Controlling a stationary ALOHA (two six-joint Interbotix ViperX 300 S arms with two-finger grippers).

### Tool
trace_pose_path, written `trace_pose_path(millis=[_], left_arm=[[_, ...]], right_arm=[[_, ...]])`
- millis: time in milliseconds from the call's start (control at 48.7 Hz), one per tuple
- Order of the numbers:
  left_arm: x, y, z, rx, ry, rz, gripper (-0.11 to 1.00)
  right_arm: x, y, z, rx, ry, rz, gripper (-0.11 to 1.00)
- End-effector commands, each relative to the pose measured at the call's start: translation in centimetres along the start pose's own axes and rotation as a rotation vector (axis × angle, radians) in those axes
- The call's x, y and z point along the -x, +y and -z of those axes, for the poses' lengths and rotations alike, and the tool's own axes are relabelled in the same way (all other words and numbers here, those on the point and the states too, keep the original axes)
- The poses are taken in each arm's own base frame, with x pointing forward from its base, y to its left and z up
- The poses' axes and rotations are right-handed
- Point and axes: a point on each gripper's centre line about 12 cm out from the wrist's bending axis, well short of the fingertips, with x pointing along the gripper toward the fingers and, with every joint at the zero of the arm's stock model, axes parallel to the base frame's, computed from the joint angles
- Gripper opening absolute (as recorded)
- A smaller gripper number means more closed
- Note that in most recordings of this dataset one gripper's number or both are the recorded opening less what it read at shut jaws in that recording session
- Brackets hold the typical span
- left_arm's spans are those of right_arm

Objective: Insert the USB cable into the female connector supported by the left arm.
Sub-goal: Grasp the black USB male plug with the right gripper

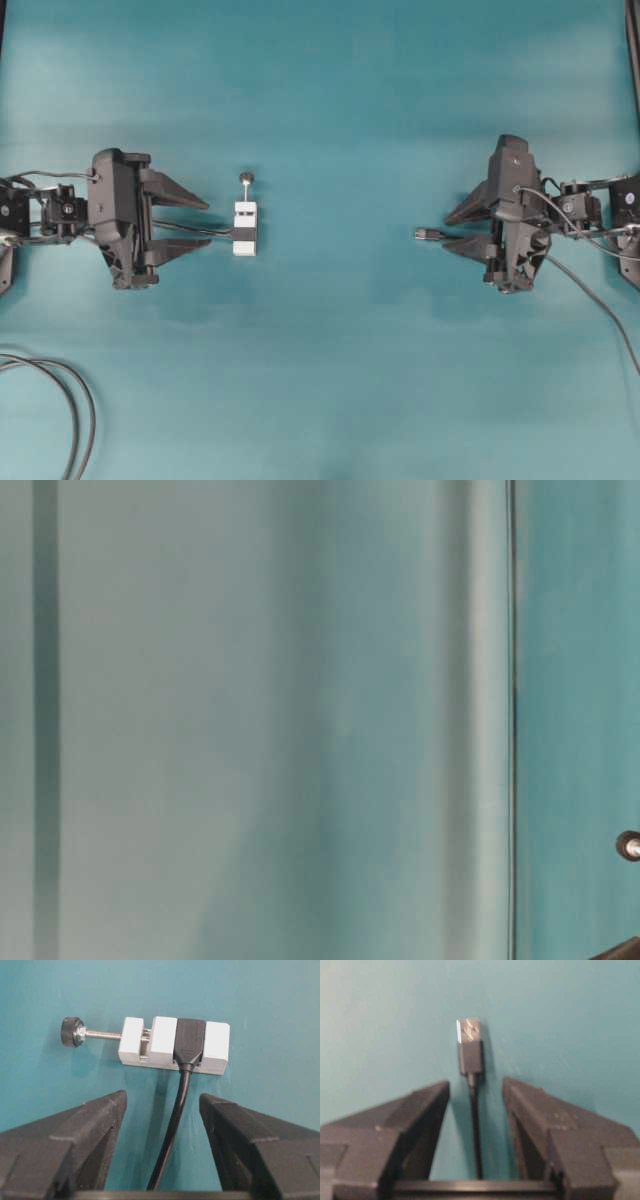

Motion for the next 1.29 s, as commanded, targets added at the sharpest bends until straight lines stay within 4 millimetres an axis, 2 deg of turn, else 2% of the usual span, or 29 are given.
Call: trace_pose_path(millis=[0, 370, 555, 678, 1007, 1274], left_arm=[[-0.2, 0.1, -0.6, -0.003, -0.023, -0.003, 0.75], [-0.4, 0.1, -0.1, -0.013, -0.003, -0.002, 0.75], [-0.4, 0.1, -0.1, -0.015, -0.005, -0.001, 0.75], [-0.4, 0.1, -0.1, -0.016, -0.005, -0.001, 0.75], [-0.4, 0.1, -0.1, -0.016, -0.003, -0.001, 0.75], [-0.4, 0.1, -0.1, -0.016, -0.005, -0.001, 0.75]], right_arm=[[-0.1, 0.2, -0.7, 0.004, -0.024, -0.007, 0.52], [-1.3, 0.3, -1.1, 0.005, -0.019, -0.006, 0.53], [-1.1, 0.5, -0.4, 0.014, 0.008, -0.012, 0.52], [-1.3, 0.8, -0.8, 0.022, -0.003, -0.021, 0.47], [-1.3, 1.3, -0.7, 0.061, 0.004, -0.046, 0.24], [-1.3, 1.6, -0.1, 0.083, 0.044, -0.052, 0.22]])
